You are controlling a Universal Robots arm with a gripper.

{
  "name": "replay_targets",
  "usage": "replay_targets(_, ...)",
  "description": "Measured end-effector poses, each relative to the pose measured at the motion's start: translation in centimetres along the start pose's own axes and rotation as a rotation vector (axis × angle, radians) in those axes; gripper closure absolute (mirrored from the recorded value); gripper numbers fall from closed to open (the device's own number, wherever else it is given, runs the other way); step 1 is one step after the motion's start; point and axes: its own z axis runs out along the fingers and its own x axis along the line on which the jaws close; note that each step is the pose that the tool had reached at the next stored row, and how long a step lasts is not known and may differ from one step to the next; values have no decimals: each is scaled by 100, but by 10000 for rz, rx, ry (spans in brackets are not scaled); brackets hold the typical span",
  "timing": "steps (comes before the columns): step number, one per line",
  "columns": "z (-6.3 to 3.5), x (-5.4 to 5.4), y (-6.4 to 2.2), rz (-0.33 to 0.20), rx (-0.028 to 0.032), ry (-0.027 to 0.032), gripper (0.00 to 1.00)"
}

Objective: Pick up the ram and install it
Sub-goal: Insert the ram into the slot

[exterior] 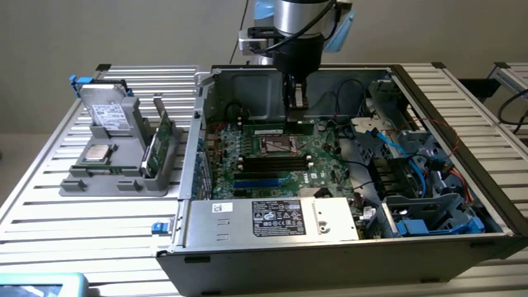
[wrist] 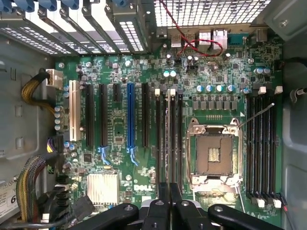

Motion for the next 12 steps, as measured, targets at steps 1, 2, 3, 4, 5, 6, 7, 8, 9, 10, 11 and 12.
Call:
replay_targets(1, 12, 1, 0, 1, -1, 2, 88)
replay_targets(2, 26, 1, -1, -1, -3, 2, 88)
replay_targets(3, 42, 2, -2, -1, -6, 3, 88)
replay_targets(4, 58, 1, -4, -2, -11, 3, 88)
replay_targets(5, 76, 1, -7, -3, -18, 2, 88)
replay_targets(6, 96, 0, -9, -3, -27, 2, 88)
replay_targets(7, 114, 0, -11, -3, -34, 3, 88)
replay_targets(8, 131, -1, -13, -4, -41, 4, 88)
replay_targets(9, 149, -2, -14, -4, -49, 4, 88)
replay_targets(10, 164, -2, -16, -5, -59, 3, 88)
replay_targets(11, 178, -1, -17, -6, -69, 3, 88)
replay_targets(12, 194, -1, -17, -6, -77, 4, 88)
